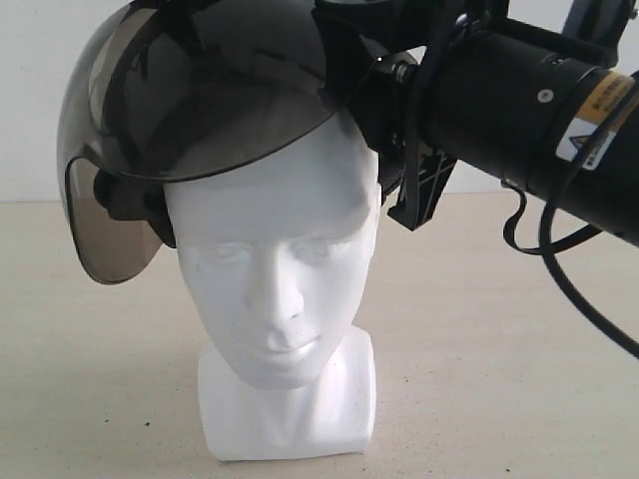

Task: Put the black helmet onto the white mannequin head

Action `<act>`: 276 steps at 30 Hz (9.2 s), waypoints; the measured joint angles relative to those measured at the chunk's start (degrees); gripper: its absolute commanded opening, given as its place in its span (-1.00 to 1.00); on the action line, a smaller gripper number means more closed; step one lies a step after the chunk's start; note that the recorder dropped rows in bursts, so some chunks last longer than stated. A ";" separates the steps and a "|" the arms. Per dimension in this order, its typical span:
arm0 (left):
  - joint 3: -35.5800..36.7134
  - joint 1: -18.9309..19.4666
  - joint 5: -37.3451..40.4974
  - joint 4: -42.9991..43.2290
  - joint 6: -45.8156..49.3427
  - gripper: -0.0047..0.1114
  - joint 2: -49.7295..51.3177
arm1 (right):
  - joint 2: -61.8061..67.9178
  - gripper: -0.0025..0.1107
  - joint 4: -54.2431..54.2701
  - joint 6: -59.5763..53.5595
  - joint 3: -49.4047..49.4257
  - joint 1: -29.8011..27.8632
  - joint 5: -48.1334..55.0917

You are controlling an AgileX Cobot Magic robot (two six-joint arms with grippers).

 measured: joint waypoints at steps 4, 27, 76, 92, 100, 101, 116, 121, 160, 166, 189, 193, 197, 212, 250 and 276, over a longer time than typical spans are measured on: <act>0.00 0.00 0.70 -0.13 0.00 -0.84 0.00 | -2.02 -0.96 0.36 -1.20 0.00 0.35 3.89; 0.14 -0.08 0.24 1.36 0.00 -0.84 0.00 | -18.43 -0.96 -1.10 -18.91 0.43 0.38 28.51; 12.93 -14.26 -0.42 4.37 2.13 -0.84 -13.07 | -22.38 -0.96 -1.32 -23.01 0.43 0.09 32.90; 12.84 -14.93 -0.05 -0.24 2.41 -0.84 -13.37 | -22.38 -0.96 -1.55 -24.33 0.43 0.09 31.62; 9.62 -3.79 0.36 0.27 1.31 -0.84 -20.69 | -22.38 -0.96 -1.55 -25.25 0.43 0.09 31.62; 9.34 -0.90 0.39 0.71 1.04 -0.84 -21.86 | -22.38 -0.96 -1.55 -25.47 0.43 0.09 31.95; 12.43 3.18 0.49 14.39 1.05 -0.84 -20.21 | -23.89 -0.96 -1.55 -26.43 0.43 0.06 35.47; 12.48 3.04 0.49 16.27 1.38 -0.84 -20.21 | -23.89 -0.96 -1.65 -26.43 0.43 0.06 35.47; 12.97 1.12 -6.12 25.03 -1.44 -0.84 -21.37 | -23.89 -0.96 -1.77 -27.43 0.43 0.06 34.59; 12.50 0.80 -2.96 22.54 0.01 -0.84 -20.19 | -23.89 -0.96 -1.77 -27.52 0.43 0.06 34.59; 14.42 -5.90 -1.21 14.38 1.32 -0.84 -22.31 | -22.76 -0.96 0.17 -29.26 -0.82 0.06 25.69; 13.03 -5.15 -3.90 14.50 1.43 -0.84 -25.94 | -18.94 -0.96 0.79 -29.26 -3.81 0.06 24.20; 12.66 -1.55 -8.41 18.33 0.93 -0.84 -30.07 | -12.60 -0.96 1.00 -29.26 -6.35 0.06 24.14; 15.44 11.79 -10.88 16.62 0.45 -0.84 -26.39 | 4.38 -0.96 -3.44 -36.69 -27.43 7.03 42.49; 15.59 11.34 -3.14 3.82 5.62 -0.84 -11.05 | 1.40 -0.96 3.95 -40.65 -29.30 11.84 58.17; 15.47 11.34 -3.14 3.94 6.03 -0.84 -11.05 | -2.24 -0.96 -8.49 -32.99 -29.20 11.93 64.64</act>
